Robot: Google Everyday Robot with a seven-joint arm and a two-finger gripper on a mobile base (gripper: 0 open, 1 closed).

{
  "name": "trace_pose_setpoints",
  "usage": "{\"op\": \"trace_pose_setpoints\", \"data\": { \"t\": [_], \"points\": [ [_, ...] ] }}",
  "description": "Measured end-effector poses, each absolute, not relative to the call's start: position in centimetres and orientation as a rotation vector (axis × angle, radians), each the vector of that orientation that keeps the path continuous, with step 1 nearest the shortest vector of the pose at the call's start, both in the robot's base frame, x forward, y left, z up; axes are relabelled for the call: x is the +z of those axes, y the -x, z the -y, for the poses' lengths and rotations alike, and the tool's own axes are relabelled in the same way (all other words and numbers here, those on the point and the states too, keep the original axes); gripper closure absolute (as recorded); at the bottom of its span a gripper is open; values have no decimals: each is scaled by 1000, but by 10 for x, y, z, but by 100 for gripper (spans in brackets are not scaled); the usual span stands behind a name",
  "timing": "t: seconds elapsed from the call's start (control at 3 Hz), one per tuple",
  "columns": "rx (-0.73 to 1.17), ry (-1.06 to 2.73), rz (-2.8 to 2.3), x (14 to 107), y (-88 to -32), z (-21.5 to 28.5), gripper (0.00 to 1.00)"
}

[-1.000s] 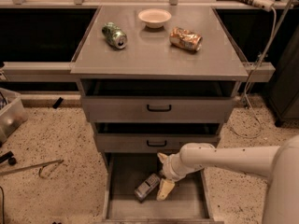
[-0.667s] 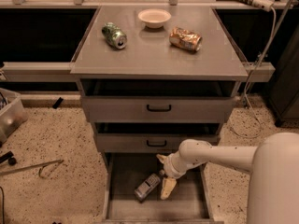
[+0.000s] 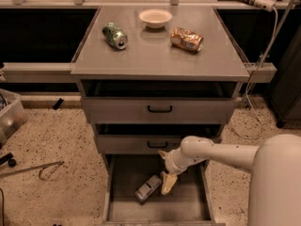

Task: Pick blue plastic bottle from bottom drawer and place on counter

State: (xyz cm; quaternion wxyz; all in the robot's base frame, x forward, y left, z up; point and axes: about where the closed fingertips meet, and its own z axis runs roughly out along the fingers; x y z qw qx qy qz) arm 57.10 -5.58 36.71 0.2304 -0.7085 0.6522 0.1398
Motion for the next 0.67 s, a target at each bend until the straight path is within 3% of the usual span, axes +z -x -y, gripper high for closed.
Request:
{"op": "trace_pose_setpoints", "data": {
  "t": [0.67],
  "points": [
    [463,1973,-1779,298,-583,43,0]
  ]
}}
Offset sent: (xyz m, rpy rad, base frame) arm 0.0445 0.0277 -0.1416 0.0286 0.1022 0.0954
